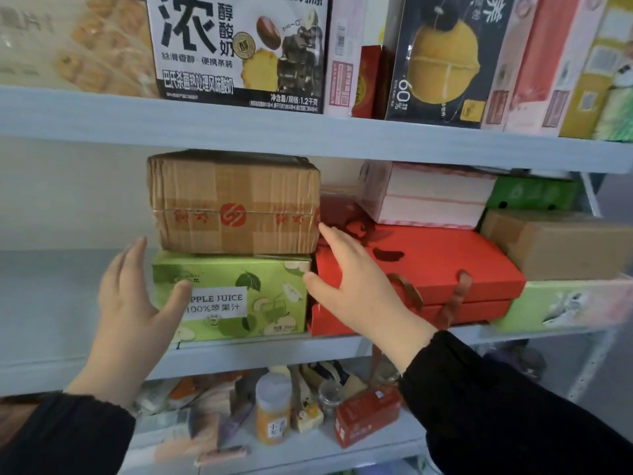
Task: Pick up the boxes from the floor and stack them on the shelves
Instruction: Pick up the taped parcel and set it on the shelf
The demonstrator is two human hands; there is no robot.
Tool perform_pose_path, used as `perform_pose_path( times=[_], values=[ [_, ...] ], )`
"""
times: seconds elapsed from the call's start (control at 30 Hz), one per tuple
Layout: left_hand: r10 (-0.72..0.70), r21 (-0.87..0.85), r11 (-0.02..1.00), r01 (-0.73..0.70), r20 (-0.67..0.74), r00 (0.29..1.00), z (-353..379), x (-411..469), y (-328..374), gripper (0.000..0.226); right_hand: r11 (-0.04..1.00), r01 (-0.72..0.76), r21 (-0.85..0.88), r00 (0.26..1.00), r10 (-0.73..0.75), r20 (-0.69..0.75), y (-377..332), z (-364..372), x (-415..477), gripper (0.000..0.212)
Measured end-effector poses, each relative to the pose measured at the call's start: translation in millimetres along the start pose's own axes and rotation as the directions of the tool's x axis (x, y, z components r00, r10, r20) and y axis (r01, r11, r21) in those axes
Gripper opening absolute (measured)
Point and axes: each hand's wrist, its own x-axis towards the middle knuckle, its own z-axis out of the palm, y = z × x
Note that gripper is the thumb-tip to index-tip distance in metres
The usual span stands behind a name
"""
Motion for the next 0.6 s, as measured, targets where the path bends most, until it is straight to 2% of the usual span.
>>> perform_pose_path(
  times=[0.2,0.3,0.4,0.5,0.6],
  values=[
    [0.017,0.092,0.996,-0.020,0.029,0.999,17,-59,-4,0.083,0.974,0.227,-0.009,0.969,-0.225,0.097,7,6,-42,0.077],
    [-0.028,0.178,0.984,0.024,0.020,0.999,25,-108,-6,0.084,0.935,0.329,0.130,0.920,-0.348,0.179,17,19,-70,0.073],
    [-0.068,0.332,0.942,0.049,0.047,0.997,31,-179,-21,0.084,0.899,0.363,0.246,0.851,-0.427,0.306,33,57,-109,0.073],
    [-0.304,0.438,0.863,0.252,0.050,0.952,23,-272,-46,0.087,0.899,0.318,0.301,0.758,-0.432,0.490,48,111,-157,0.080],
    [-0.557,0.509,0.717,0.477,0.007,0.830,2,-369,-69,0.087,0.914,0.290,0.283,0.630,-0.405,0.662,58,163,-212,0.086]
  ],
)
